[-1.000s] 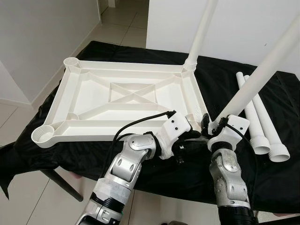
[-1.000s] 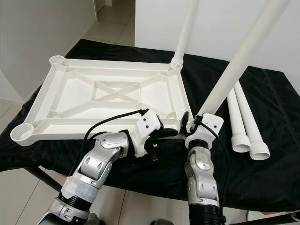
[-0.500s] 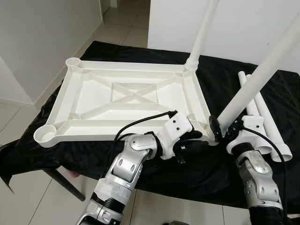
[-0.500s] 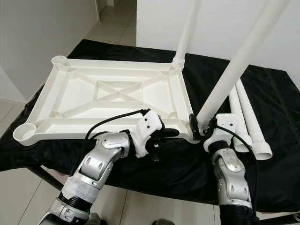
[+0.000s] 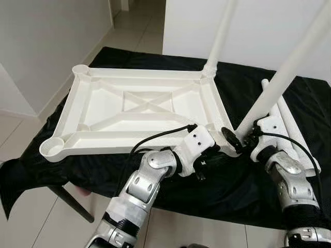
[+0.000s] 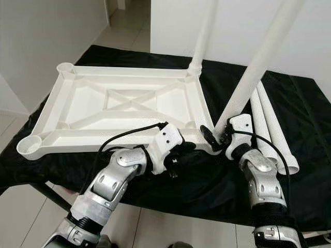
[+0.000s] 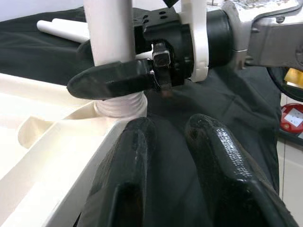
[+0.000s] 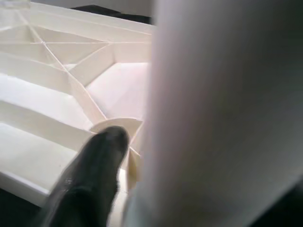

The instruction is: Building children table

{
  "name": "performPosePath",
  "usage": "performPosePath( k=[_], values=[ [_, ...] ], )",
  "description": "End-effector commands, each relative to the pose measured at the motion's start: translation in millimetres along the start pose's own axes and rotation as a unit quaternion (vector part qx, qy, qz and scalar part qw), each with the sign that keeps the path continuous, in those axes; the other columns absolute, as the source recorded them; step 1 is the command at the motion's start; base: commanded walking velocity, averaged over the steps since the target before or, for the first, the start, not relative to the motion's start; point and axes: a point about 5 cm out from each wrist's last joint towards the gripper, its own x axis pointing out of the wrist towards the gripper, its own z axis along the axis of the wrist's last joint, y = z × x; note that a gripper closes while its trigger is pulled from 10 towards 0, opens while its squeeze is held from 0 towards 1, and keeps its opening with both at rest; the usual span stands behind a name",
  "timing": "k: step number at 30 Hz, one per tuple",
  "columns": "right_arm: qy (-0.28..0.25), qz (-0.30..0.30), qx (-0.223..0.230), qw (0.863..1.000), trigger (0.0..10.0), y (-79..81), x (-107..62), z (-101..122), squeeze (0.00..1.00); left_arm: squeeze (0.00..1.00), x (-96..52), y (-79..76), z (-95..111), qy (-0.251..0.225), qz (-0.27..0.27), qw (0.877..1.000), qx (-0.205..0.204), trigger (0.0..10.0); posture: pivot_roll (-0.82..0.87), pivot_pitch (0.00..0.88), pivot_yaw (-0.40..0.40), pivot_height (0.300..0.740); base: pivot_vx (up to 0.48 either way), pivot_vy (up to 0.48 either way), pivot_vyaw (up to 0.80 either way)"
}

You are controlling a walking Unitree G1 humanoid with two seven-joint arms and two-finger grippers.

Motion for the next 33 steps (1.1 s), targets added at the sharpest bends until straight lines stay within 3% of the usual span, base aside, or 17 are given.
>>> performPosePath(
  k=[1, 12, 13, 15, 16, 22, 25, 33],
  values=[
    [0.011, 0.026, -0.009, 1.0, 0.0, 1.9, 3.4, -3.0, 0.0, 0.0, 5.4, -4.7, 0.7, -0.009, -0.002, 1.0, -0.005, 10.0, 0.02, 0.0, -0.048, 0.74, 0.0, 0.0, 0.0],
    [0.023, 0.033, 0.03, 0.999, 0.1, -1.5, -4.4, -16.3, 0.0, 0.0, 7.2, -5.2, 3.4, -0.016, 0.005, 1.0, -0.005, 10.0, 0.02, 0.0, -0.053, 0.74, 0.0, 0.0, 0.0],
    [0.023, 0.023, 0.035, 0.999, 8.7, -0.4, -5.5, -18.6, 0.0, 0.0, 7.4, -5.8, 3.7, -0.016, 0.004, 1.0, -0.005, 10.0, 0.02, 0.0, -0.052, 0.74, 0.0, 0.0, 0.0],
    [0.023, 0.023, 0.035, 0.999, 8.7, -0.4, -5.5, -18.6, 0.0, 0.0, 7.4, -5.8, 3.7, -0.016, 0.004, 1.0, -0.005, 10.0, 0.02, 0.0, -0.052, 0.74, 0.0, 0.0, 0.0],
    [0.022, 0.017, 0.039, 0.999, 10.0, 0.2, -6.1, -20.0, 0.0, 0.0, 7.4, -6.1, 3.9, -0.017, 0.003, 1.0, -0.004, 10.0, 0.02, 0.0, -0.052, 0.74, 0.0, 0.0, 0.0],
    [0.03, -0.005, 0.08, 0.996, 10.0, 6.6, -7.4, -31.1, 0.0, 0.0, 8.0, -7.4, 4.9, -0.019, -0.001, 1.0, -0.004, 10.0, 0.01, 0.0, -0.042, 0.74, 0.0, 0.0, 0.0],
    [0.045, -0.038, 0.147, 0.987, 10.0, 8.1, -5.2, -41.9, 0.0, 0.0, 7.9, -8.0, 5.9, -0.02, -0.006, 1.0, -0.003, 10.0, 0.01, 0.0, -0.039, 0.74, 0.0, 0.0, 0.0],
    [0.05, -0.042, 0.146, 0.987, 10.0, 10.6, -3.8, -45.0, 0.0, 0.0, 7.4, -8.5, 6.3, -0.02, -0.008, 1.0, -0.002, 10.0, 0.01, 0.0, -0.042, 0.74, 0.0, 0.0, 0.0]
  ],
)
